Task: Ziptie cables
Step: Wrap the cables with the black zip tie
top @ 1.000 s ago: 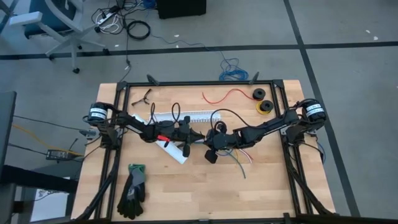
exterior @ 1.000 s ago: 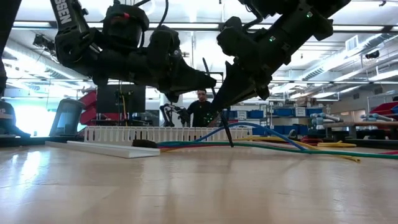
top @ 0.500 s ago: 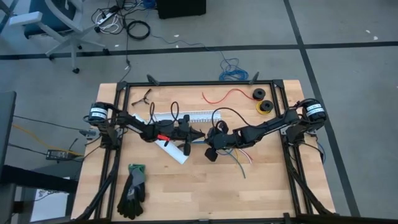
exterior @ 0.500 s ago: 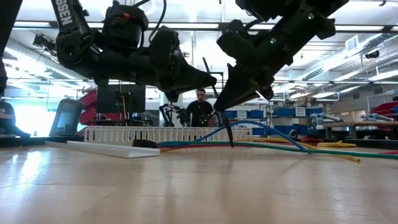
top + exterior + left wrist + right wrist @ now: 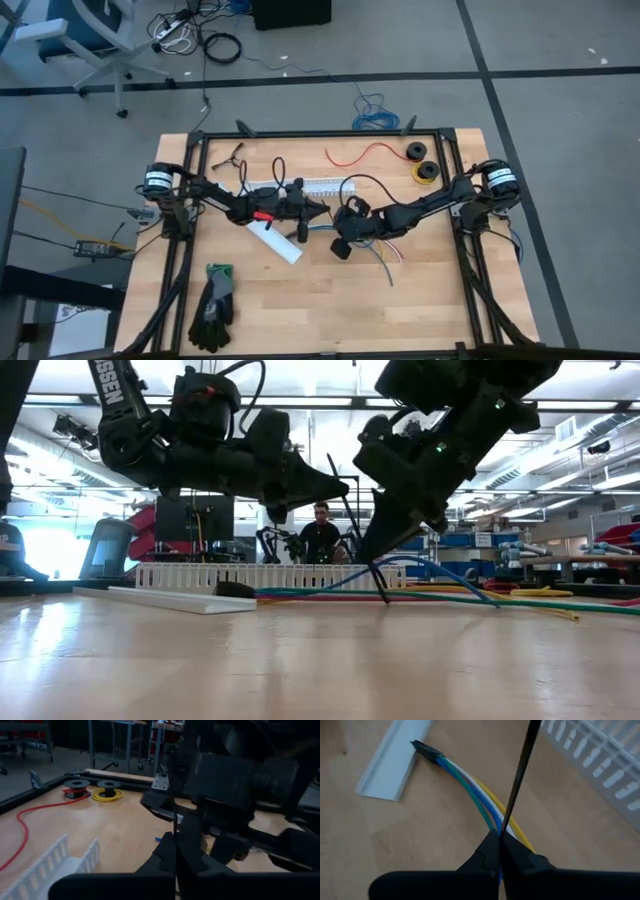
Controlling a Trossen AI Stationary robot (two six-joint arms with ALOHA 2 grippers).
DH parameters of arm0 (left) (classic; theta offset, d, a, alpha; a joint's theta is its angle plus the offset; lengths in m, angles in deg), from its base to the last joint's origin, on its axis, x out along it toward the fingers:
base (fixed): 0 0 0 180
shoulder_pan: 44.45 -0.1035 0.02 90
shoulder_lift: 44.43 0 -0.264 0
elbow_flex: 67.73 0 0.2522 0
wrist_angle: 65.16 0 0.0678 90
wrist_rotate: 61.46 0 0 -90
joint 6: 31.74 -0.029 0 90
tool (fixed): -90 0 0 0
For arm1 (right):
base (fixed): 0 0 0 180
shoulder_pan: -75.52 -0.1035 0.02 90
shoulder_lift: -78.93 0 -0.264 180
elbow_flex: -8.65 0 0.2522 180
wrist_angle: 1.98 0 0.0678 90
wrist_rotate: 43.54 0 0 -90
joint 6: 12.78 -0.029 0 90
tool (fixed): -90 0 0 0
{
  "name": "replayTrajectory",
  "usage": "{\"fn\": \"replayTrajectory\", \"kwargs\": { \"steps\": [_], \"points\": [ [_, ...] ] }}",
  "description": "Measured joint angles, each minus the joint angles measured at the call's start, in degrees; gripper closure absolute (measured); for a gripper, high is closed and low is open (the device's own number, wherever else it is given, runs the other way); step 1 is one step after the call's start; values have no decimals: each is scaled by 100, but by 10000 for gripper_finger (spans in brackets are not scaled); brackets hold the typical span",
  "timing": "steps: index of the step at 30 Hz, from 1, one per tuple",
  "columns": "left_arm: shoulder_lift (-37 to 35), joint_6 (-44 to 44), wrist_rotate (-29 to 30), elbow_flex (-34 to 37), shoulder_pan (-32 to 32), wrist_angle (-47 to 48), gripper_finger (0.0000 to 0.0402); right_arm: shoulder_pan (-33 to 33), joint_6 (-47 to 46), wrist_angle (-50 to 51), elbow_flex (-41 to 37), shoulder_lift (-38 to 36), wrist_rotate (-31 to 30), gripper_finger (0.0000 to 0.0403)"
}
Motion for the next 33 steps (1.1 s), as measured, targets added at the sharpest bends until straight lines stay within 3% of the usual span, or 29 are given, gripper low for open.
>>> {"fn": "replayTrajectory", "kwargs": {
  "steps": [5,19,33],
  "points": [
    [-6,6,20,-2,-107,-47,401,-37,-155,338,-8,0,-214,403],
    [-103,37,48,-16,-413,-217,401,-190,-663,-140,-637,2,-212,403],
    [-814,-168,65,-11,-598,611,401,-243,-820,-370,-808,-2,-293,403]
  ]
}}
